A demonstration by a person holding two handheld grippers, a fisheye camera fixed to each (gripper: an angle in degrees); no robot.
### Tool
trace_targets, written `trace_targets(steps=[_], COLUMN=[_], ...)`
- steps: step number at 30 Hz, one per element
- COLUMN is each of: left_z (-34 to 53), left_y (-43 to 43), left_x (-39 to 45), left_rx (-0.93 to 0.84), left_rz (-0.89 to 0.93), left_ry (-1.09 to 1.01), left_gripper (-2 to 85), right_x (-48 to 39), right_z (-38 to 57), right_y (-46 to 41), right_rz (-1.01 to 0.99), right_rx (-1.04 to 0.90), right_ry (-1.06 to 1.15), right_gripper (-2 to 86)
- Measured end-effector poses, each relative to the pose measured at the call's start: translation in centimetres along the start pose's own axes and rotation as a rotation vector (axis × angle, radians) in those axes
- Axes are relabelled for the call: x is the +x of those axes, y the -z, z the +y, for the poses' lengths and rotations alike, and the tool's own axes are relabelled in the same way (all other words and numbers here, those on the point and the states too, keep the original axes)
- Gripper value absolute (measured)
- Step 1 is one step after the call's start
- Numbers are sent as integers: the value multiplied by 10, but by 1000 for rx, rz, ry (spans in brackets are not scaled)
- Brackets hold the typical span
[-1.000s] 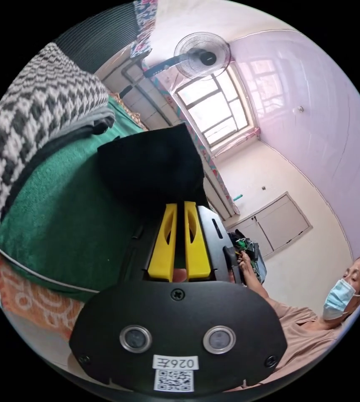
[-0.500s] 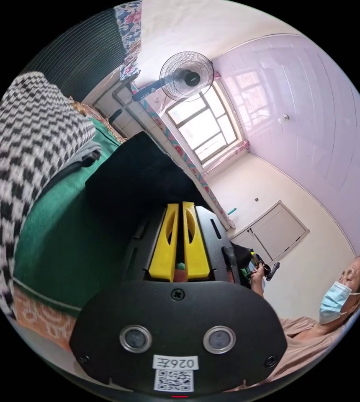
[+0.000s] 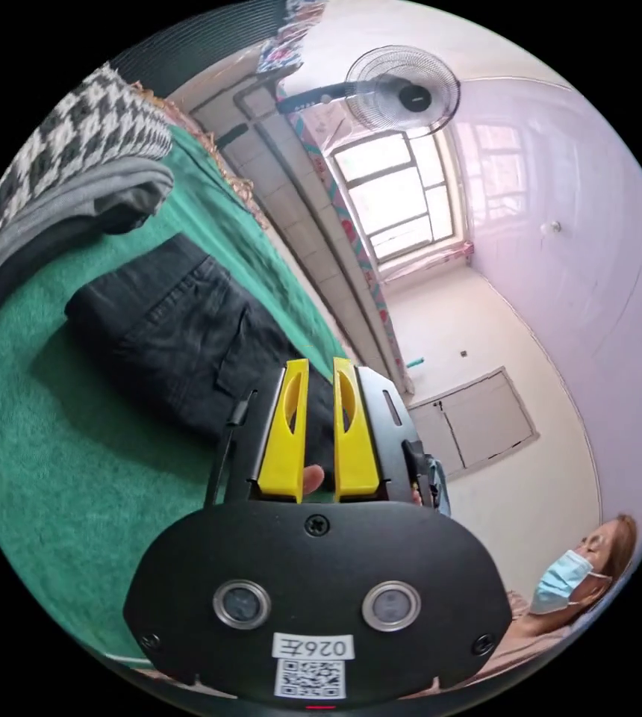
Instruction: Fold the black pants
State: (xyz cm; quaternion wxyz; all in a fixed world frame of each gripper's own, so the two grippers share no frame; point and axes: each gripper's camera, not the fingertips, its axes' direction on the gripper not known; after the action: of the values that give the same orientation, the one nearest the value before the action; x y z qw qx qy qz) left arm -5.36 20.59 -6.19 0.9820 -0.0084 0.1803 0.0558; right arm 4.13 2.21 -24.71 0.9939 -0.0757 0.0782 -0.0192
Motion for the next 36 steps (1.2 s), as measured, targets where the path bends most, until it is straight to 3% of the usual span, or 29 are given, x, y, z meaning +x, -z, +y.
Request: trace_targets(steps=[7,12,19,24,30,33,36], left_z=[1,-12,-48,-40,-42,-42,-43], left_y=[48,41,10,43,41,12,5], left_x=[-22,-41,-16,-28,1,-18,-12], left_rx=[153,126,75,220,212,82,152], left_rz=[-282,-252,-368,-294,-516,-392,-375], left_ry=[97,106,-28,117,-12,87,87], left_gripper=[151,158,211,186,207,228,241], right_x=[0,3,30,35,42,57,71], right_z=[-56,-100,-157,-189,-207,-215,-218], right_y=[-5,-10,7,23,24,23,20], right_rz=[22,-48,-136,-103,-32,-49,-58], right_rx=[-117,-89,-62,-66,-46,-49,-45], right_ry=[1,-9,-50,-7,34,29,25], right_gripper=[71,106,75,56,37,33,34])
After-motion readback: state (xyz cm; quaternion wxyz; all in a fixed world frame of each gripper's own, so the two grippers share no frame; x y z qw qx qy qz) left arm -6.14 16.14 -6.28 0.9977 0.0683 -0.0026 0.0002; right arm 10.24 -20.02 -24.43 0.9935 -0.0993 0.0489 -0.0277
